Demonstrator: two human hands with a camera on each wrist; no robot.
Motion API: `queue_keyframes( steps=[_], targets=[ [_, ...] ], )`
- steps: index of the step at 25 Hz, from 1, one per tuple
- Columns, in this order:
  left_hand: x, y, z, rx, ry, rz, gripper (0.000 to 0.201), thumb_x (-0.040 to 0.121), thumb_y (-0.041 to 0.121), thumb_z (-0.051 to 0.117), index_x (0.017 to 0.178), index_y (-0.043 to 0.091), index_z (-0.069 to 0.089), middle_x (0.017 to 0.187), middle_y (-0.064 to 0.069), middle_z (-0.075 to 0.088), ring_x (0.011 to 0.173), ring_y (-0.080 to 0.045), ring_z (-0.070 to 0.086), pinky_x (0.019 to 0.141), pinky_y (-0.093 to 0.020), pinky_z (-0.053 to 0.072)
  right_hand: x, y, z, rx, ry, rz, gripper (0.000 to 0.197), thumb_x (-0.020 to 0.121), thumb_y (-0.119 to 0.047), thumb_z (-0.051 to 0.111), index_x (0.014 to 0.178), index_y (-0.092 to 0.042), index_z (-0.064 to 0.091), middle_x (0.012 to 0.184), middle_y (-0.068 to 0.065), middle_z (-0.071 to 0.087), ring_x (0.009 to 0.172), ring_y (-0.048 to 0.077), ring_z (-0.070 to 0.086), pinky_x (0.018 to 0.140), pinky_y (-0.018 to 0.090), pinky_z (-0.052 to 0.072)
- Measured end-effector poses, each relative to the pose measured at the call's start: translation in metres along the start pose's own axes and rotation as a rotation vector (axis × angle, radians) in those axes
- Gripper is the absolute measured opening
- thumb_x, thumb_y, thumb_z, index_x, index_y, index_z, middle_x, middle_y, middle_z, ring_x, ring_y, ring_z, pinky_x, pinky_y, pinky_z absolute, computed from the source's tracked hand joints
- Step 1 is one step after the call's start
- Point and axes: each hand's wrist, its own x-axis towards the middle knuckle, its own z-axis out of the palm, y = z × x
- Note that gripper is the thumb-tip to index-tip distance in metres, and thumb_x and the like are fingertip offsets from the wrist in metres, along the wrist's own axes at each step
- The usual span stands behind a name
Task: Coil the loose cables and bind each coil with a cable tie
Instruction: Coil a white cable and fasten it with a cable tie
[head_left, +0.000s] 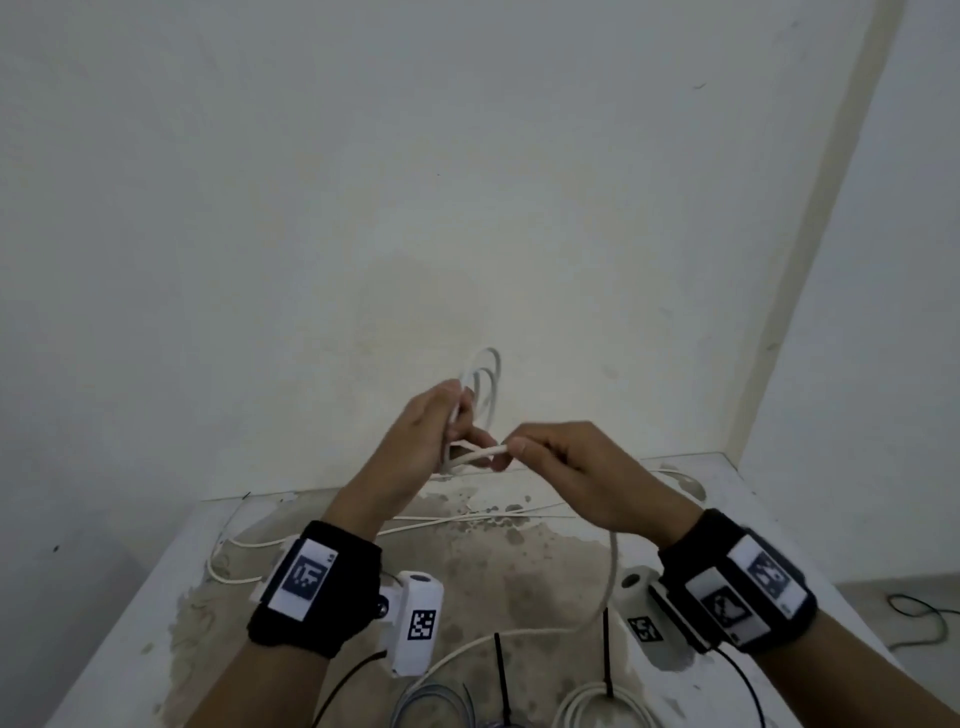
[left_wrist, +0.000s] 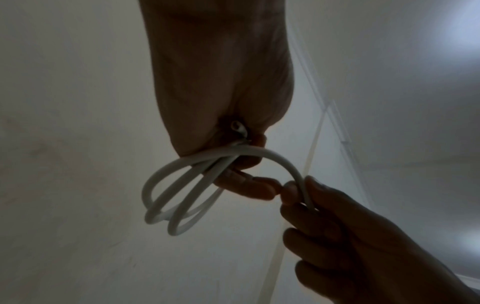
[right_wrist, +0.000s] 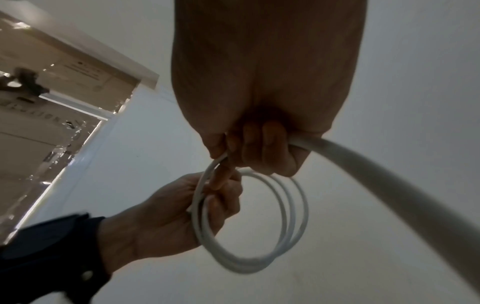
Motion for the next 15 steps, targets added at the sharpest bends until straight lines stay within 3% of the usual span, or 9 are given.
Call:
queue_keyframes(
  steps=[3, 5, 7, 10, 12, 14, 15],
  targets=[
    [0.000, -0.001, 0.001, -0.013, 0.093, -0.005, 0.037, 0.107, 0.028, 0.024, 0.084, 0.010, 0.046, 0.055, 0.004, 0.039, 0.060, -0.019, 0.067, 0.053, -0.025, 0.053, 0.002, -0.005, -0.014, -0.047, -0.035, 0.005, 0.028, 0.103, -0.032, 0.050, 0.092, -0.026, 0.076, 0.051, -0.003, 0.035, 0.047, 0.010, 0.027, 0.050, 0.024, 0.024],
    [0.006, -0.001, -0.006, -0.197, 0.221, -0.015, 0.037, 0.107, 0.028, 0.024, 0.083, 0.012, 0.046, 0.051, 0.005, 0.041, 0.055, -0.016, 0.067, 0.051, -0.023, 0.054, -0.005, -0.013, -0.016, -0.115, -0.150, 0.008, 0.026, 0.101, -0.027, 0.055, 0.089, -0.023, 0.078, 0.046, -0.012, 0.047, 0.042, 0.008, 0.036, 0.049, 0.015, 0.026],
    [0.008, -0.003, -0.012, -0.239, 0.259, -0.036, 0.037, 0.107, 0.028, 0.023, 0.082, 0.012, 0.045, 0.051, 0.003, 0.042, 0.056, -0.018, 0.069, 0.053, -0.025, 0.057, -0.012, -0.021, -0.015, -0.114, -0.216, 0.011, 0.025, 0.100, -0.021, 0.058, 0.085, -0.018, 0.078, 0.047, -0.024, 0.053, 0.042, 0.002, 0.046, 0.049, 0.009, 0.031],
    [-0.004, -0.005, -0.005, -0.044, 0.131, -0.081, 0.037, 0.107, 0.027, 0.023, 0.083, 0.008, 0.044, 0.056, 0.000, 0.049, 0.063, -0.027, 0.072, 0.057, -0.031, 0.059, -0.011, -0.025, -0.020, 0.007, -0.123, 0.004, 0.028, 0.100, -0.020, 0.058, 0.078, -0.016, 0.076, 0.047, -0.010, 0.047, 0.042, 0.007, 0.032, 0.048, 0.016, 0.026],
    [-0.014, -0.005, 0.002, 0.099, -0.002, -0.116, 0.035, 0.107, 0.027, 0.025, 0.086, 0.006, 0.044, 0.058, -0.001, 0.055, 0.054, -0.028, 0.068, 0.051, -0.030, 0.055, -0.005, -0.022, -0.025, 0.039, -0.029, -0.005, 0.029, 0.101, -0.021, 0.056, 0.078, -0.018, 0.074, 0.049, -0.006, 0.038, 0.046, 0.010, 0.026, 0.047, 0.021, 0.023],
    [-0.019, -0.007, 0.006, 0.085, -0.114, -0.155, 0.037, 0.106, 0.029, 0.027, 0.083, 0.005, 0.046, 0.052, -0.001, 0.048, 0.035, -0.017, 0.047, 0.040, -0.023, 0.036, 0.001, -0.015, -0.030, 0.000, 0.067, 0.004, 0.029, 0.101, -0.026, 0.055, 0.080, -0.021, 0.073, 0.049, -0.008, 0.034, 0.047, 0.008, 0.025, 0.047, 0.021, 0.022],
    [-0.020, -0.008, 0.007, -0.031, -0.161, -0.196, 0.038, 0.104, 0.030, 0.029, 0.080, 0.006, 0.046, 0.050, 0.000, 0.040, 0.032, -0.011, 0.033, 0.038, -0.021, 0.026, 0.005, -0.008, -0.032, -0.008, 0.116, 0.020, 0.026, 0.101, -0.028, 0.055, 0.082, -0.022, 0.072, 0.050, -0.008, 0.035, 0.048, 0.008, 0.026, 0.048, 0.022, 0.023]
  ],
)
